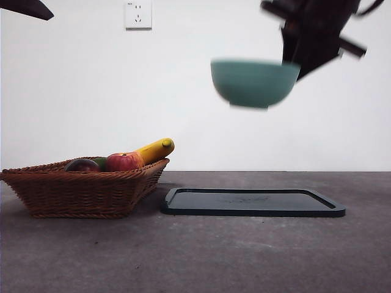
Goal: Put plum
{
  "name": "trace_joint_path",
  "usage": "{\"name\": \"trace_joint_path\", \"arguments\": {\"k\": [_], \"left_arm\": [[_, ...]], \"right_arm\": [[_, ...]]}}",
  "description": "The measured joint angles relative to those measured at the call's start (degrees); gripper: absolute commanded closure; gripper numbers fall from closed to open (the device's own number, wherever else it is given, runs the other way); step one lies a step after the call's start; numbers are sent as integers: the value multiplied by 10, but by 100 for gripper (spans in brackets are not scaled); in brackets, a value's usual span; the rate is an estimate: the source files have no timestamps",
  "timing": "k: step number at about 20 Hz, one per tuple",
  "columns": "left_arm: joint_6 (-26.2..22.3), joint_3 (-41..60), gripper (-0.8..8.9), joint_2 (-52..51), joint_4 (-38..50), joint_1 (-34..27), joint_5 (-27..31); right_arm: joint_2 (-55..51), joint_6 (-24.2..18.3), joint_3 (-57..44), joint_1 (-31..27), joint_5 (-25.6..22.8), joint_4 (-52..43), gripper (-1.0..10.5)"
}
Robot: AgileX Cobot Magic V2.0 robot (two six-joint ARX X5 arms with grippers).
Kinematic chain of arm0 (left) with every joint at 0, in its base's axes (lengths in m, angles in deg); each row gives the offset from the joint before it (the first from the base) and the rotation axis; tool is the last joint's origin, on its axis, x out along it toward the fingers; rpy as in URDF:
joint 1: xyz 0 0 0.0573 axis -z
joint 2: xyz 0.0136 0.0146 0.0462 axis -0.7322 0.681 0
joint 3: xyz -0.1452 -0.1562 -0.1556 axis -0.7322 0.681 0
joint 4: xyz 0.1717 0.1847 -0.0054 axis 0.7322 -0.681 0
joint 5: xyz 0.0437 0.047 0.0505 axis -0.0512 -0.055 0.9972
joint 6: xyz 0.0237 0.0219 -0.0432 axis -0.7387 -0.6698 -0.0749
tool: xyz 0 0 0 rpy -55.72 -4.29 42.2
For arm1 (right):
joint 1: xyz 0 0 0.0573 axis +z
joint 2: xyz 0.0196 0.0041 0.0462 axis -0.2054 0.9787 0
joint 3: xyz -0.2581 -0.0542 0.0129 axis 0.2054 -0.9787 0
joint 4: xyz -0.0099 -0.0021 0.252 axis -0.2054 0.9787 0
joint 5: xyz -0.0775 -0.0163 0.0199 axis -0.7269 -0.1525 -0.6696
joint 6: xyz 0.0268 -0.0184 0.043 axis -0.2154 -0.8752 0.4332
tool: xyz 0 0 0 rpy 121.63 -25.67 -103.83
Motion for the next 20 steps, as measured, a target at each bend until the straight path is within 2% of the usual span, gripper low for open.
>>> {"name": "trace_joint_path", "arguments": {"k": [3, 8, 15, 20], "left_arm": [[0, 0, 350, 0, 0, 0, 0], [0, 0, 350, 0, 0, 0, 0], [0, 0, 350, 0, 0, 0, 0], [0, 0, 350, 0, 0, 0, 0]], "right_arm": [[-75, -6, -10, 34, -4, 15, 937], [-158, -9, -114, 95, -50, 10, 937], [-161, 21, -291, 142, -58, -122, 937], [-128, 40, -338, 144, -58, -170, 937]]}}
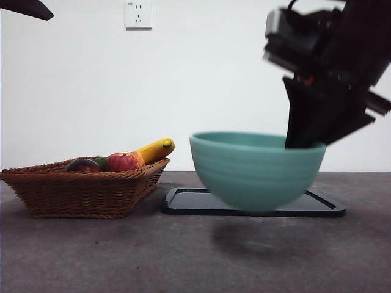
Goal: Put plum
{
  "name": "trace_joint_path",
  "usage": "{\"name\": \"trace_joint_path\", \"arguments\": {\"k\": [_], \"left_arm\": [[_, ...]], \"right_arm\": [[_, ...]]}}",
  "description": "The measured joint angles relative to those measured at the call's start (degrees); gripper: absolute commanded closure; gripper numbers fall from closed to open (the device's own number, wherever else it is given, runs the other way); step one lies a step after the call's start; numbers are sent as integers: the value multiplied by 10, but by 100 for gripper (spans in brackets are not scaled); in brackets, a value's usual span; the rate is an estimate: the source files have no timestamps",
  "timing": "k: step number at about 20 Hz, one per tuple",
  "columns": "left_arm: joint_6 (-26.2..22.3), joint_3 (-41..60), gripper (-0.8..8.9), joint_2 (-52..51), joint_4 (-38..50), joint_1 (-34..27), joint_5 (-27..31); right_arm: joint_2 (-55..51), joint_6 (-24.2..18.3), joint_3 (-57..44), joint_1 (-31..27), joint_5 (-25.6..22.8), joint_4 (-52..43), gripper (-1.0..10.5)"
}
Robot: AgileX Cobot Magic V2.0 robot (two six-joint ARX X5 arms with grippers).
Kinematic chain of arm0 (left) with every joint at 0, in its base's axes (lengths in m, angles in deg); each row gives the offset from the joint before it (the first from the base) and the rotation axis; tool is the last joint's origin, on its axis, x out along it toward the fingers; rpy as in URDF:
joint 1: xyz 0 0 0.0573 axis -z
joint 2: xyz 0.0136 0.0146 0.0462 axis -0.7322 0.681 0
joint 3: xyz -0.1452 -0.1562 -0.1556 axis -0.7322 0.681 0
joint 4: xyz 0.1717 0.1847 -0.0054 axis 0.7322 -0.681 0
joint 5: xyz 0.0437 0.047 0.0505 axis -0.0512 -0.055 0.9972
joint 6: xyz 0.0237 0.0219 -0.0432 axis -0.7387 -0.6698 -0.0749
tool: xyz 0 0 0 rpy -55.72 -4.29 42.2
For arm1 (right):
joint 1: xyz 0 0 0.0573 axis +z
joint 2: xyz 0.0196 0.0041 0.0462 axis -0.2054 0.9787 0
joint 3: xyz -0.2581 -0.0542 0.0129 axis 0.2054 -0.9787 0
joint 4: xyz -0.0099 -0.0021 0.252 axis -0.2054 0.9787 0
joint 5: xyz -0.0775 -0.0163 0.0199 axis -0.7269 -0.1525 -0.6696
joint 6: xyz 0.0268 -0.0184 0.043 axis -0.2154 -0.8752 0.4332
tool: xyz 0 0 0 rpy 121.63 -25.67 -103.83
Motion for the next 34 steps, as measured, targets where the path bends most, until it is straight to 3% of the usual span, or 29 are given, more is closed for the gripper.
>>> {"name": "trace_joint_path", "arguments": {"k": [13, 17, 21, 29, 31, 34], "left_arm": [[0, 0, 350, 0, 0, 0, 0], [0, 0, 350, 0, 0, 0, 0], [0, 0, 350, 0, 0, 0, 0], [0, 0, 350, 0, 0, 0, 0], [0, 0, 350, 0, 0, 0, 0], [0, 0, 350, 0, 0, 0, 0]], "right_arm": [[85, 1, 0, 0, 0, -23, 934], [85, 1, 0, 0, 0, -23, 727], [83, 6, 0, 0, 0, -22, 714], [-73, 7, 52, -4, -27, 46, 714], [-125, 7, 67, -4, -3, 78, 714], [-198, 7, 74, -4, 90, 112, 714]]}}
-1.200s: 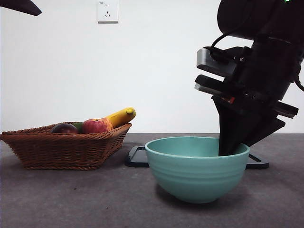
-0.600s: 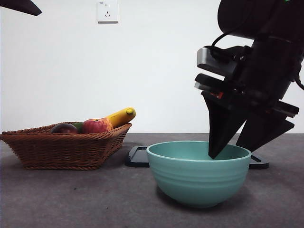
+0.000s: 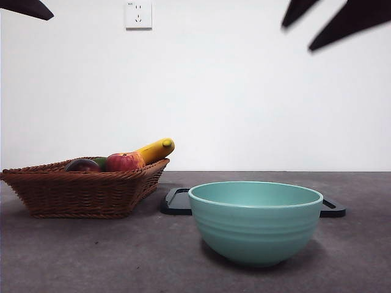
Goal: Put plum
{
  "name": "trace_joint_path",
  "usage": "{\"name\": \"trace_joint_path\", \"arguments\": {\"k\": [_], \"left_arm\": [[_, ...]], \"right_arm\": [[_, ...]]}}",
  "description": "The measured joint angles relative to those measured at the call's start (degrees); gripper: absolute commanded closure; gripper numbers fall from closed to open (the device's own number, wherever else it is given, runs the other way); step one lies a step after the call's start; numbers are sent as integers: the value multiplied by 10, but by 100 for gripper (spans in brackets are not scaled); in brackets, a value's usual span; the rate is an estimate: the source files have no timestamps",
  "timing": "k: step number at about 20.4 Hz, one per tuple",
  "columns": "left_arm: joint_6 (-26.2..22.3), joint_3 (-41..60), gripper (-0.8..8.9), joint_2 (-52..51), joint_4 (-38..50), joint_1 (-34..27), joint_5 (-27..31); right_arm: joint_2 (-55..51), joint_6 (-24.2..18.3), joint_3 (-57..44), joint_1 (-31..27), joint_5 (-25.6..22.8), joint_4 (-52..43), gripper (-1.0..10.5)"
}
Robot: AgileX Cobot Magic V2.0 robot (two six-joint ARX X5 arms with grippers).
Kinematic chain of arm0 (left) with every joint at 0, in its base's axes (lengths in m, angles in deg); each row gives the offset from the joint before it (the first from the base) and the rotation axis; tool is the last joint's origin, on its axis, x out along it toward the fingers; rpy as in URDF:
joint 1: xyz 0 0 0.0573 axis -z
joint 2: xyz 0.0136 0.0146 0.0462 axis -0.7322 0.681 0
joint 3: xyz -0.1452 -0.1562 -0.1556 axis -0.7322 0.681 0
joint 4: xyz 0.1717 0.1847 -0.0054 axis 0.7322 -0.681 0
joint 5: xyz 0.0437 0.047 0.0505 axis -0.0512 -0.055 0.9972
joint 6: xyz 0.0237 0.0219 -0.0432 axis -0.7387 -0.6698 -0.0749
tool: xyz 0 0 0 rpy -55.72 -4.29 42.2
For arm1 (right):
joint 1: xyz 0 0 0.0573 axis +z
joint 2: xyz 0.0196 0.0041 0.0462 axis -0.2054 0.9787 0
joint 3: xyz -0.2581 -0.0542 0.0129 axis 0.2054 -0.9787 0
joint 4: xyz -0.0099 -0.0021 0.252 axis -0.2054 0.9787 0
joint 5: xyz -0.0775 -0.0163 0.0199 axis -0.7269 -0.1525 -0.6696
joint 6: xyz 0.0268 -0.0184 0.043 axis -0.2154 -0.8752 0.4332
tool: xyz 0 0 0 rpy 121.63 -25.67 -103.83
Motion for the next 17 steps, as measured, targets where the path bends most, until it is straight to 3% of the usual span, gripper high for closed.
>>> {"name": "trace_joint_path", "arguments": {"k": [2, 4, 7, 15, 17], "left_arm": [[0, 0, 350, 0, -5, 0, 0], [0, 0, 350, 0, -6, 0, 0], [0, 0, 350, 0, -15, 0, 0], [0, 0, 351, 0, -22, 0, 0], [0, 0, 396, 0, -22, 0, 0]], "right_arm": [[-37, 0, 0, 0, 54, 36, 714], [-66, 0, 0, 0, 75, 80, 714], [-92, 0, 0, 0, 75, 125, 714], [-96, 0, 0, 0, 75, 129, 715], [-96, 0, 0, 0, 75, 129, 743]]}}
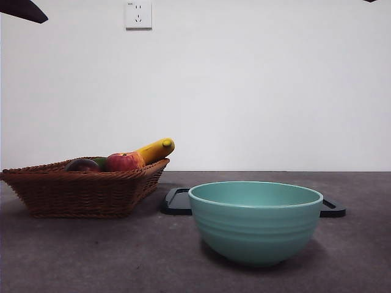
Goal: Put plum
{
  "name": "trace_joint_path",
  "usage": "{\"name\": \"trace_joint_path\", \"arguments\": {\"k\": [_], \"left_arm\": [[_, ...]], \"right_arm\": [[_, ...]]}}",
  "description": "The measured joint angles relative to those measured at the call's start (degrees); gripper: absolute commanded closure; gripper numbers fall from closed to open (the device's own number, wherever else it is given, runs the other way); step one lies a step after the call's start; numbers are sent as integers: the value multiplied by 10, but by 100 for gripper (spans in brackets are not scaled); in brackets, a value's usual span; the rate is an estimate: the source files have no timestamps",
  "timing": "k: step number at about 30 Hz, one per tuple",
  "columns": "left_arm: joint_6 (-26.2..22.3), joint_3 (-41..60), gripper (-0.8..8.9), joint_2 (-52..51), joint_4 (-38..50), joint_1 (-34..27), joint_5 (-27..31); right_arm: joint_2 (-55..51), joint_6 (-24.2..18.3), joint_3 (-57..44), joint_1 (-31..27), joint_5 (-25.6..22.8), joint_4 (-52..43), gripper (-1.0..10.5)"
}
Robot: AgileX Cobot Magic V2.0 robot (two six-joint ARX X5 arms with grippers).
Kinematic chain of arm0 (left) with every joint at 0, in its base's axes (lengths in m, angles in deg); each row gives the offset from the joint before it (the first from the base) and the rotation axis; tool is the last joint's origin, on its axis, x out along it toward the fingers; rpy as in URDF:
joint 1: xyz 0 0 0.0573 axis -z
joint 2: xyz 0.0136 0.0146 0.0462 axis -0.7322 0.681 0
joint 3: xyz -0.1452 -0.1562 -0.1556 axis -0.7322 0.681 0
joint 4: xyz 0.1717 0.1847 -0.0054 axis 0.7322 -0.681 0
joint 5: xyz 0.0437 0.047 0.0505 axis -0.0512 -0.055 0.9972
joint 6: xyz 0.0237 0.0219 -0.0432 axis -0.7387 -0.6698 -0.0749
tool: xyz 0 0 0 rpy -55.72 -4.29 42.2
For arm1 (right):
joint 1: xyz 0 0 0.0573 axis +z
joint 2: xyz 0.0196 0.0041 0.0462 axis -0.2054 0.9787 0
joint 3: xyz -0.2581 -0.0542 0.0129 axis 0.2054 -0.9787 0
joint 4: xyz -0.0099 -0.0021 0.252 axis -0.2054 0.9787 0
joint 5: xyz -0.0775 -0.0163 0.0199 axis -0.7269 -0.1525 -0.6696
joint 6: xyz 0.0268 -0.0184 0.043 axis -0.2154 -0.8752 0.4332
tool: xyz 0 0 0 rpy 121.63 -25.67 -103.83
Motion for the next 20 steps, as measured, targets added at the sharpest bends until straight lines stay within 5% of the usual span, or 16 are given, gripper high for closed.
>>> {"name": "trace_joint_path", "arguments": {"k": [3, 6, 20], "left_arm": [[0, 0, 608, 0, 0, 0, 0], [0, 0, 814, 0, 1, 0, 0], [0, 0, 805, 0, 1, 0, 0]], "right_arm": [[0, 0, 0, 0, 0, 0, 911], [0, -7, 0, 0, 0, 0, 942], [0, -11, 0, 0, 0, -6, 942]]}}
